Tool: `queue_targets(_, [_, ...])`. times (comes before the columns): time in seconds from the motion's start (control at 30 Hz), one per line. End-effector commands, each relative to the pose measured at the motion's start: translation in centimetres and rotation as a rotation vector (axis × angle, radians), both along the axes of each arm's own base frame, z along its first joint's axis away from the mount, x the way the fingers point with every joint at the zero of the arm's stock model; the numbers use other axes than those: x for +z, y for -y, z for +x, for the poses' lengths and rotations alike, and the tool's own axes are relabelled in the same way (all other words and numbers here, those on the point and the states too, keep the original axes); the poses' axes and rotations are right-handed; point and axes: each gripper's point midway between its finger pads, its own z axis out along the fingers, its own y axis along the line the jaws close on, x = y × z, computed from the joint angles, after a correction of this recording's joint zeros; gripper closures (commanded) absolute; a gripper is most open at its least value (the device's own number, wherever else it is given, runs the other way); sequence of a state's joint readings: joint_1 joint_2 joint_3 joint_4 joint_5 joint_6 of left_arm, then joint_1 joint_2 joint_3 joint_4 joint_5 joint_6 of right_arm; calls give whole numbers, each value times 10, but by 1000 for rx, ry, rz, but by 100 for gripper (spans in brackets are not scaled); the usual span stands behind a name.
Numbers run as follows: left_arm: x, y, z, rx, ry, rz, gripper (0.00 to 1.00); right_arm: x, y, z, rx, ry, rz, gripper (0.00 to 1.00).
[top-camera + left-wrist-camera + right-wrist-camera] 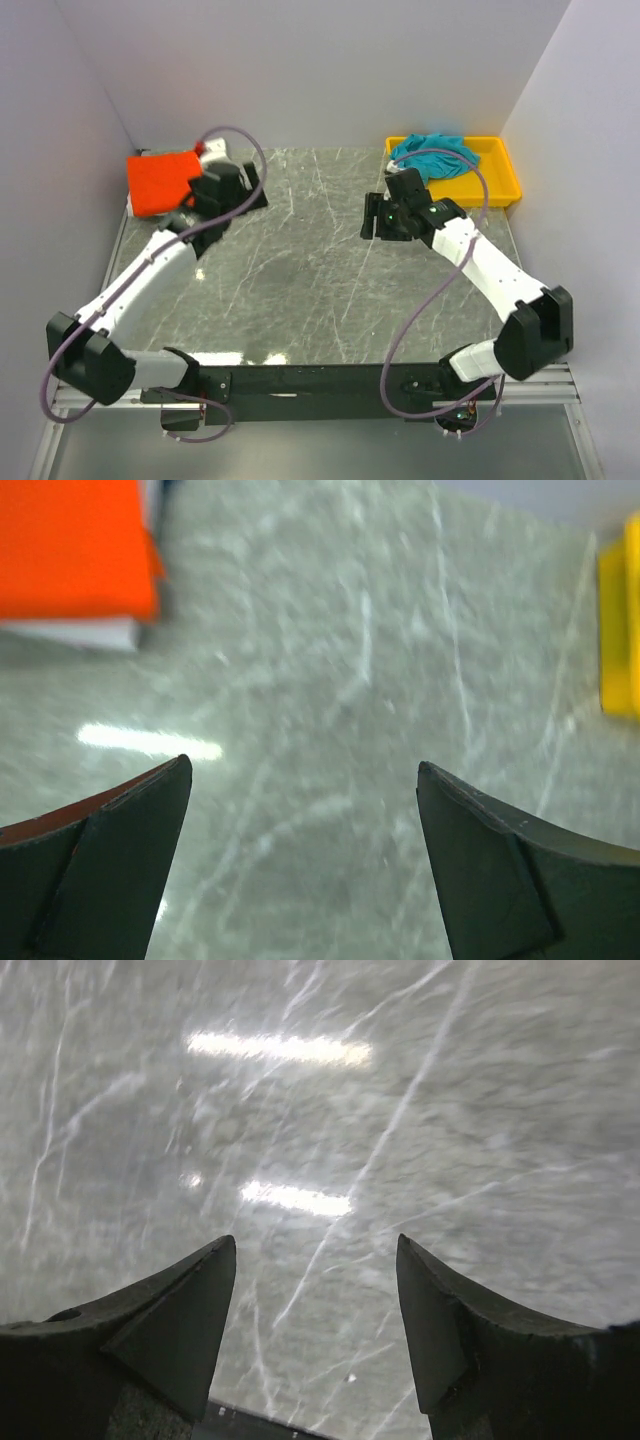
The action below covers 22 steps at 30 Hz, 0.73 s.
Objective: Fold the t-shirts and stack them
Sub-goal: Reset both grippers
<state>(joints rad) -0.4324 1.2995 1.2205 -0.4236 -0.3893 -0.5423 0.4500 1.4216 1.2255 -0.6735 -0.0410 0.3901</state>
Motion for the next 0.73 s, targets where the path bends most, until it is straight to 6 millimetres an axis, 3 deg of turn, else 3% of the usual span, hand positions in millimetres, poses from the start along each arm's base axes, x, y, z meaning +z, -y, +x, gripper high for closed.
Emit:
queue_targets(0.0, [2,26,-29,-11,71,-61,1,32,29,18,-165,188,-27,28])
queue_targets(0.07, [0,40,-41,-65,76,-47,1,38,40,15,-213,234,-35,28])
queue_targets(0.3, [-22,40,-56,-83,23,73,0,41,65,-3,-303,283,-55,28])
queue_targets(0.53, [-15,49,-56,-115,43,38,1,24,85,-27,-358,249,-97,28])
queue_targets(0.7, [-8,46,-57,-103,68,34,0,33,94,-33,-398,275,-91,28])
